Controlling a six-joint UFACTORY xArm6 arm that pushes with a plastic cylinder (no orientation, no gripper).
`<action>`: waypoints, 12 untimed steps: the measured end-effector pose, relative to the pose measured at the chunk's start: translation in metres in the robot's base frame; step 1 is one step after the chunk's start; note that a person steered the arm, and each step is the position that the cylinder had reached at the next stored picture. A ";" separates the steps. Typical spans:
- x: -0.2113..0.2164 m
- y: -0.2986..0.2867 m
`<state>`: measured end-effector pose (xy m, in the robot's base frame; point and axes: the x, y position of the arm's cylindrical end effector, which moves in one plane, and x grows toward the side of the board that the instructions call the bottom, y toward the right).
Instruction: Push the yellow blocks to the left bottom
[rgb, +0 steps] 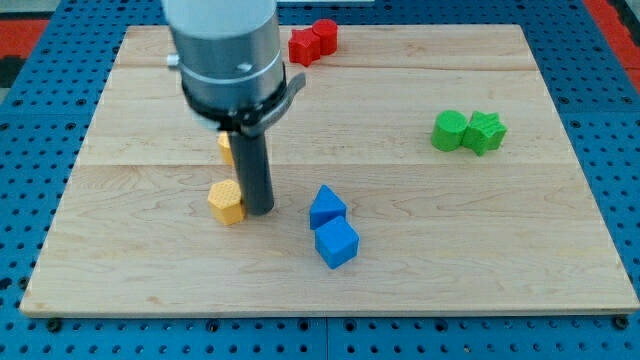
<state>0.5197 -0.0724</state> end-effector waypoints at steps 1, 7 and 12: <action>0.025 -0.020; -0.102 -0.092; -0.032 -0.076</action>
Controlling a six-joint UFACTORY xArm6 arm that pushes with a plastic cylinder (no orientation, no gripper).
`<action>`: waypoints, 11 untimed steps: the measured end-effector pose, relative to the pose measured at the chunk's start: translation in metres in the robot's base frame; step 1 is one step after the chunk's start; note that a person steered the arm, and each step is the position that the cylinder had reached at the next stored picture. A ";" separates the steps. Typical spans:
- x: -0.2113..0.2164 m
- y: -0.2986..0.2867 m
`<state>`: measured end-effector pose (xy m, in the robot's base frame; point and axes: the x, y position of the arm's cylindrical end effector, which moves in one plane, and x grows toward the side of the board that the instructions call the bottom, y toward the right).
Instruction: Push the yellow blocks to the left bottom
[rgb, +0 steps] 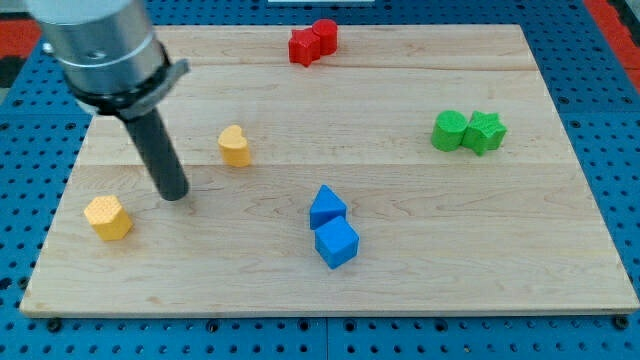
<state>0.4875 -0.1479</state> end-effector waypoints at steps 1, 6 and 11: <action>-0.031 0.027; -0.042 -0.044; -0.026 -0.090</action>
